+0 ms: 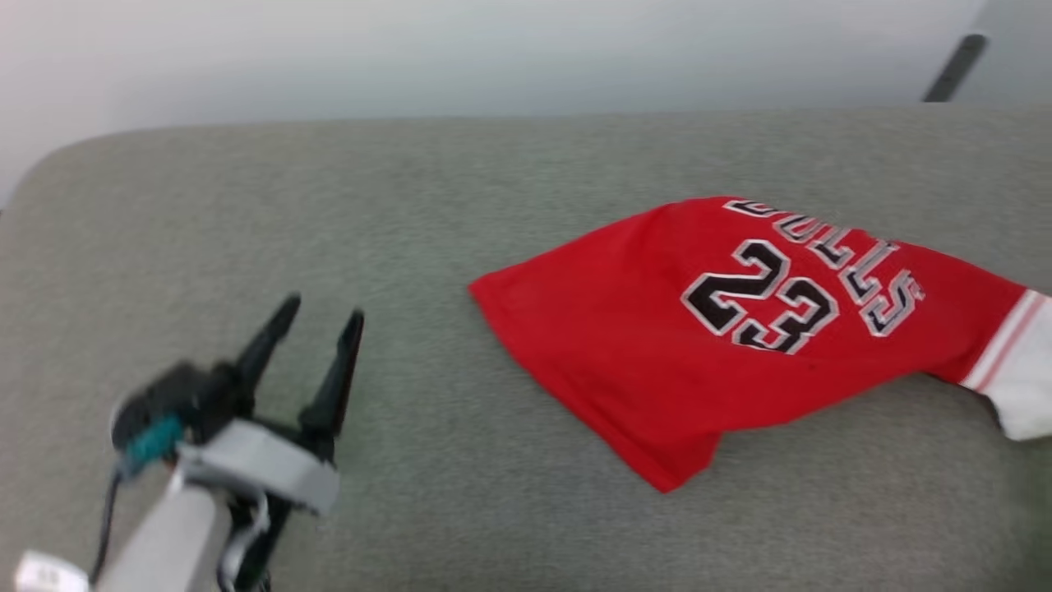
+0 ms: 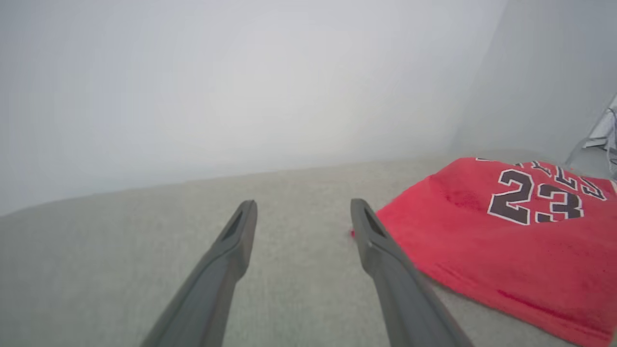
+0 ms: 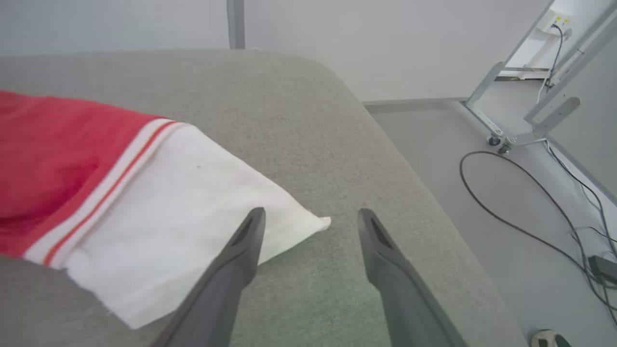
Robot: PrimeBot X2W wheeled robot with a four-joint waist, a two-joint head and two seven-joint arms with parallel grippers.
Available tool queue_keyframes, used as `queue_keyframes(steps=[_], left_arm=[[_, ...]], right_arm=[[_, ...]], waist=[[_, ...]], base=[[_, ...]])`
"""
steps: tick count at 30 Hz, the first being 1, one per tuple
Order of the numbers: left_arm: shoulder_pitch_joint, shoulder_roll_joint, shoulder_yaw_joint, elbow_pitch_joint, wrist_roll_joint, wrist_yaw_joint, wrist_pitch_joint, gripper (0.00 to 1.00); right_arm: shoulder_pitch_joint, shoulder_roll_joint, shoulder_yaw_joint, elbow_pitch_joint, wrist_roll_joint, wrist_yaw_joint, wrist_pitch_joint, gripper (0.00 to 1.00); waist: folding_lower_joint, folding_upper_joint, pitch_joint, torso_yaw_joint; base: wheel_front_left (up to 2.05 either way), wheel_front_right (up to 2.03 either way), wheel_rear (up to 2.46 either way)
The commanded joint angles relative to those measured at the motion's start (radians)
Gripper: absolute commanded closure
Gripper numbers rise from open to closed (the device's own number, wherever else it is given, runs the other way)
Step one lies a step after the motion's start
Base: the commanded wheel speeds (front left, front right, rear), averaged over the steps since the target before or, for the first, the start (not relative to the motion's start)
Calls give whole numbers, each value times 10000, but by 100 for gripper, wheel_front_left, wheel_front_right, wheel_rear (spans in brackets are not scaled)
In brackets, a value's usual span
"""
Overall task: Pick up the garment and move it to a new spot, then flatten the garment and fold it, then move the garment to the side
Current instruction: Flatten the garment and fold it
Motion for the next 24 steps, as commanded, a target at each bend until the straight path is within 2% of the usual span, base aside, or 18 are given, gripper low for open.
queue_keyframes(steps=[1,3,5,8,11,13,16,22,24], left_arm=[[-241,175,-181,41,-134,-1,1,0],[-1042,704,-845,113,-480,-1,135,0],[-1781,1165,-1647,211,-1033,-2,761,0],[-2882,1809,-2926,393,-2153,-1,2475,0],[-3986,2196,-4163,404,-3700,-1,4417,0],[-4557,2356,-4856,566,-4764,-1,5656,0],[-5462,2607,-5610,1199,-5610,1,6998,0],[-6606,2722,-6530,3114,-6199,1,8476,0],[-6757,2600,-6790,3588,-6391,-1,8887,0]], right_arm=[[126,190,348,-174,168,-7,-155,0],[424,491,1247,-665,671,-7,-420,0],[696,693,2057,-1324,1192,-8,-565,0],[1029,1047,3166,-2363,1718,-8,-569,0],[1255,1265,4129,-3278,2070,-8,-494,0],[1392,1361,4640,-3812,2173,-8,-403,0],[1401,1537,5125,-4443,2265,-8,-305,0],[1538,1662,5676,-5189,2281,-8,-63,0],[1592,1616,5753,-5304,2280,-8,-28,0]], waist=[[0,-1,-34,-534],[0,-1,6,-870],[0,-1,78,-1238],[0,-1,227,-1747],[0,-1,375,-2163],[0,-1,463,-2398],[0,-1,621,-2726],[0,-1,915,-3256],[0,-1,955,-3320]], base=[[0,0,0],[0,0,0],[0,0,0],[0,0,0],[0,0,0],[0,0,0],[0,0,0],[0,0,0],[0,0,0]])
